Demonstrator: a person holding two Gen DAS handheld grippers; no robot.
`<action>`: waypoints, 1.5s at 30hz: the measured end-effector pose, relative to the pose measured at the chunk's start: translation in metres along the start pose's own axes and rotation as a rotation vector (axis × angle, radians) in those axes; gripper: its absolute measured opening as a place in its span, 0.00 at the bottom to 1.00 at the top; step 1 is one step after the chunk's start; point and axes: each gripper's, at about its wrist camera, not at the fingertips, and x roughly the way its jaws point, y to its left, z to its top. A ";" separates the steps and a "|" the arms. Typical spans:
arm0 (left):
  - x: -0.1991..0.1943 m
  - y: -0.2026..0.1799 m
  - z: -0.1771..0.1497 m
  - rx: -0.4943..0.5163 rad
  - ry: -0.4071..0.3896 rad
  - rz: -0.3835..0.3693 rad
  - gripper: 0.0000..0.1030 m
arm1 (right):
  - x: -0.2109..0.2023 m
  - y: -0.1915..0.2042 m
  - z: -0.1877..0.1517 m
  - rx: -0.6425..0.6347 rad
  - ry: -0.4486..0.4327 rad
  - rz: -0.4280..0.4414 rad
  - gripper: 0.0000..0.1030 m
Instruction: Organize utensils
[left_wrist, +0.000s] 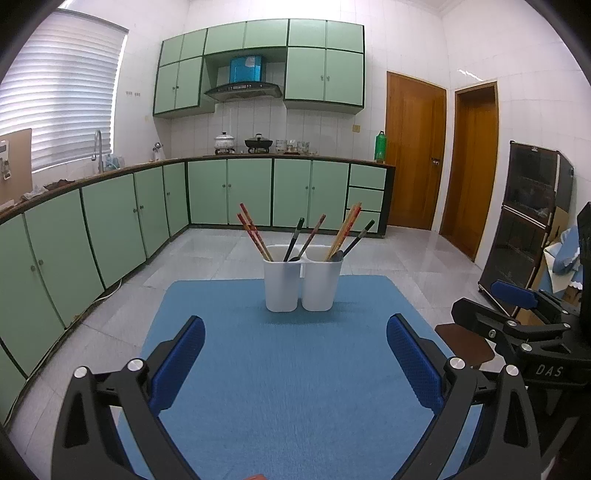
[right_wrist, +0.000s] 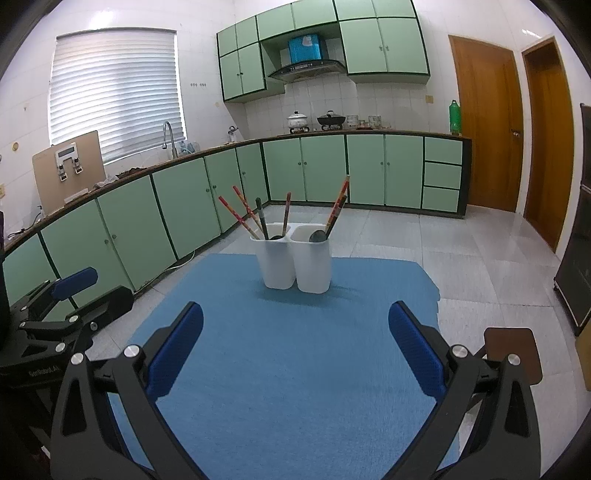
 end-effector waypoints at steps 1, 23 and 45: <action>0.001 -0.001 0.000 0.000 0.002 0.001 0.94 | 0.001 0.000 -0.001 0.002 0.003 -0.001 0.95; 0.004 0.002 0.000 -0.009 0.009 0.006 0.94 | 0.004 0.005 -0.004 0.004 0.014 -0.011 0.95; 0.002 0.004 0.000 -0.013 0.001 0.004 0.94 | 0.004 0.005 -0.005 0.002 0.016 -0.012 0.95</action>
